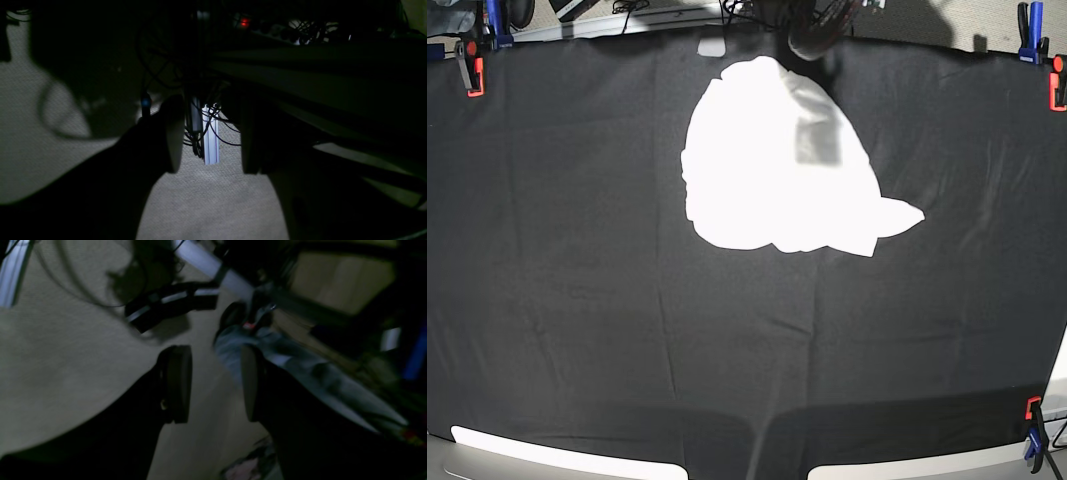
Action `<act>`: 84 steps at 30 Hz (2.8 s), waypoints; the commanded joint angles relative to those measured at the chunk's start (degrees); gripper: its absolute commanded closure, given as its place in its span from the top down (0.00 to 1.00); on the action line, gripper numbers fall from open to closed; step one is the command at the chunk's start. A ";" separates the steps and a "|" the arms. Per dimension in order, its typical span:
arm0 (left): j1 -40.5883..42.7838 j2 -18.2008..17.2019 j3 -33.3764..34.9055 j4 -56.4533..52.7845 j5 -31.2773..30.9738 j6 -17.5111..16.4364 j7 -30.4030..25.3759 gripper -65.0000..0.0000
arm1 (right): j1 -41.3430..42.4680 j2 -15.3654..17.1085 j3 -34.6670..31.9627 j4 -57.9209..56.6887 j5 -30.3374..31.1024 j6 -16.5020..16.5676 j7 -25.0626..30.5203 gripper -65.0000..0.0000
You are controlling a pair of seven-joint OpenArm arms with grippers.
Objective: Layout the t-shirt on the table in an organized manner, then fold the t-shirt properly
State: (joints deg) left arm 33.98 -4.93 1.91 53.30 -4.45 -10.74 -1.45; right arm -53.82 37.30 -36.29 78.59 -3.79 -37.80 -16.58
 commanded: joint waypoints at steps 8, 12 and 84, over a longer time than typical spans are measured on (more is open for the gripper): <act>1.09 0.13 0.07 0.81 -0.11 -0.42 -0.44 0.39 | -4.94 1.29 3.65 11.58 -3.98 -2.20 0.46 0.36; 1.07 0.11 0.07 0.81 -0.13 -0.42 -0.44 0.39 | -7.15 1.31 8.83 18.93 -3.98 -2.20 0.48 0.36; 25.53 -4.76 -0.07 71.17 14.05 27.89 30.95 0.39 | 23.52 -0.59 19.78 44.92 -4.96 5.70 -7.96 0.36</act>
State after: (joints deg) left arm 58.67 -9.56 1.87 123.57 9.15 16.43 30.37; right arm -30.48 36.16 -16.88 122.37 -7.68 -31.66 -26.06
